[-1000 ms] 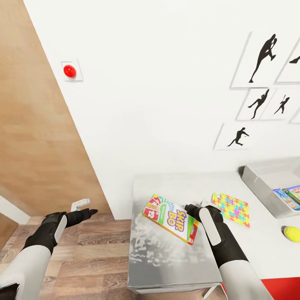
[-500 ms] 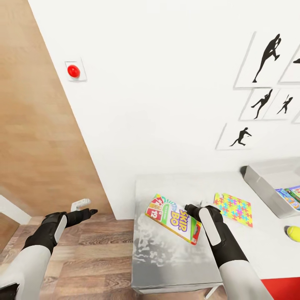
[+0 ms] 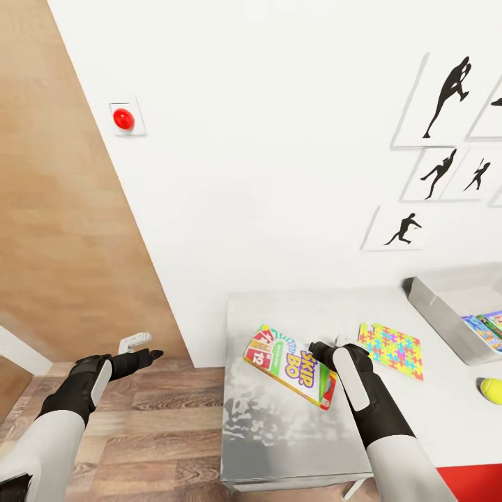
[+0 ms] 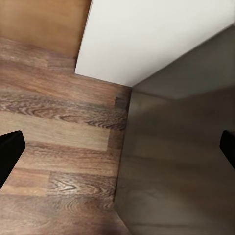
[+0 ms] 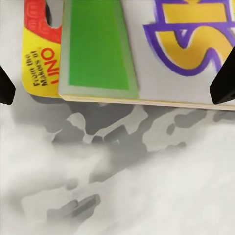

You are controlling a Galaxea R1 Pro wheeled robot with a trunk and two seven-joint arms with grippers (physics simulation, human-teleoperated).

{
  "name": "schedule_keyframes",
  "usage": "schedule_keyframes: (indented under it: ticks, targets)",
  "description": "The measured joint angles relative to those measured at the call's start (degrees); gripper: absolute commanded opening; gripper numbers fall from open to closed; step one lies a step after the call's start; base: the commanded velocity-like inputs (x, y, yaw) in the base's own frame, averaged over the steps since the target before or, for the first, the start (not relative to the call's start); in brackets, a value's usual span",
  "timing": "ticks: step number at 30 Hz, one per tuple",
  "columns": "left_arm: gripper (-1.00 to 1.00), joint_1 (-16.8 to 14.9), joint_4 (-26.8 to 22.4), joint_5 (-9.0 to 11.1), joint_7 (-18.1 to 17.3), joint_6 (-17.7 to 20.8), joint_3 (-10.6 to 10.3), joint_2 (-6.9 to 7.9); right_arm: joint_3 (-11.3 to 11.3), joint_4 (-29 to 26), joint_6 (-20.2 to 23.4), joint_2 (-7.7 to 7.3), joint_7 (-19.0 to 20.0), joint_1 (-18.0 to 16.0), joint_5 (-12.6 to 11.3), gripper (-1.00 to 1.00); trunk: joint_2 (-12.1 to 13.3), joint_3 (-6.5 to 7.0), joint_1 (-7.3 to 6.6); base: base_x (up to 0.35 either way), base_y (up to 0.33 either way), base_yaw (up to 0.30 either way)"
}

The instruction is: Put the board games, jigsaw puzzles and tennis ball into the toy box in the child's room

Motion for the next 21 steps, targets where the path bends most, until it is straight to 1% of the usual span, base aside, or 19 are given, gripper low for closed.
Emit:
schedule_keyframes:
  ticks: [11,13,18,21]
  targets:
    - [1.00,0.0,0.0,0.0,-0.1,0.0,0.0,0.00,0.0,0.0,-0.1,0.00,0.0,0.0,0.0,1.00,0.0,-0.74,0.00,0.000,0.000,0.000]
    - [1.00,0.0,0.0,0.0,-0.4,0.0,0.0,0.00,0.0,0.0,-0.1,0.00,0.1,0.0,0.0,1.00,0.0,-0.84,0.00,0.000,0.000,0.000]
    - [1.00,0.0,0.0,0.0,-2.9,-0.1,0.0,0.03,0.0,0.0,-0.2,0.22,0.1,0.0,-0.1,1.00,0.0,-0.90,0.00,0.000,0.000,0.000]
    - [1.00,0.0,0.0,-0.1,-3.5,-0.1,0.0,0.07,0.0,0.0,-0.1,0.34,0.0,0.0,0.3,1.00,0.0,-0.90,-0.01,0.000,0.000,0.000]
